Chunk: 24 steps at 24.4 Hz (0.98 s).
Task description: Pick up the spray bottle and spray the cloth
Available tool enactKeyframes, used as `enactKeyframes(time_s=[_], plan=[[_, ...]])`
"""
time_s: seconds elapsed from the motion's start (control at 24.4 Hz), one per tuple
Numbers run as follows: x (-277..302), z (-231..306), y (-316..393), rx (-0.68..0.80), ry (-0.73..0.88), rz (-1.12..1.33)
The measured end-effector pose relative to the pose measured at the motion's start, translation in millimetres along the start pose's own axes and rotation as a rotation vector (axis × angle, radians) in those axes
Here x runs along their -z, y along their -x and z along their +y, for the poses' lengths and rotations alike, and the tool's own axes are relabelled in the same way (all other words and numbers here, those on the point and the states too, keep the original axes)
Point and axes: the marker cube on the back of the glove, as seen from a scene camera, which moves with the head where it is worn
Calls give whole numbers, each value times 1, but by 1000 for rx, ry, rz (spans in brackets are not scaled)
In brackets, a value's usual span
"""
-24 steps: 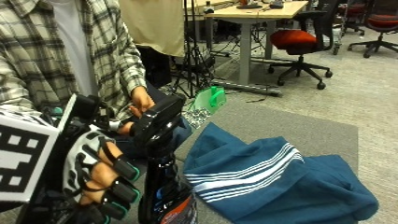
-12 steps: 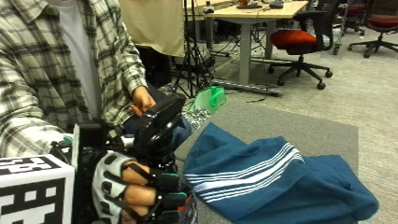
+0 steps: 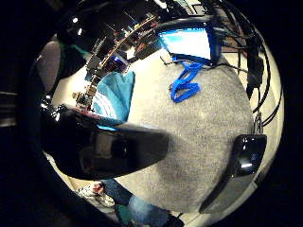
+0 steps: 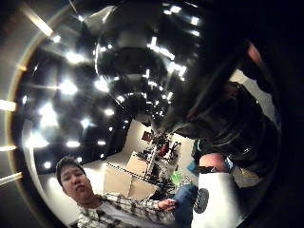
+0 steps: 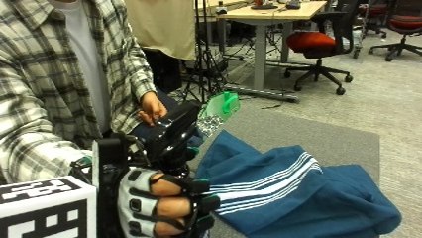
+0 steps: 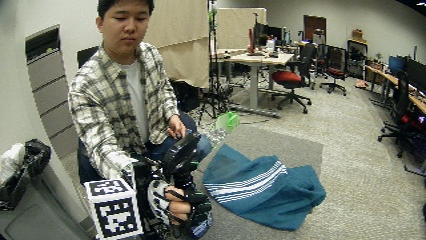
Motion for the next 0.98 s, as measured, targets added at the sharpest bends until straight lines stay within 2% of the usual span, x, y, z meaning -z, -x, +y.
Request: enactKeyframes(time_s=[0.62, 0.98], plan=[[-13, -10, 2, 153, -184, 39], [-14, -8, 3, 164, -240, 34]])
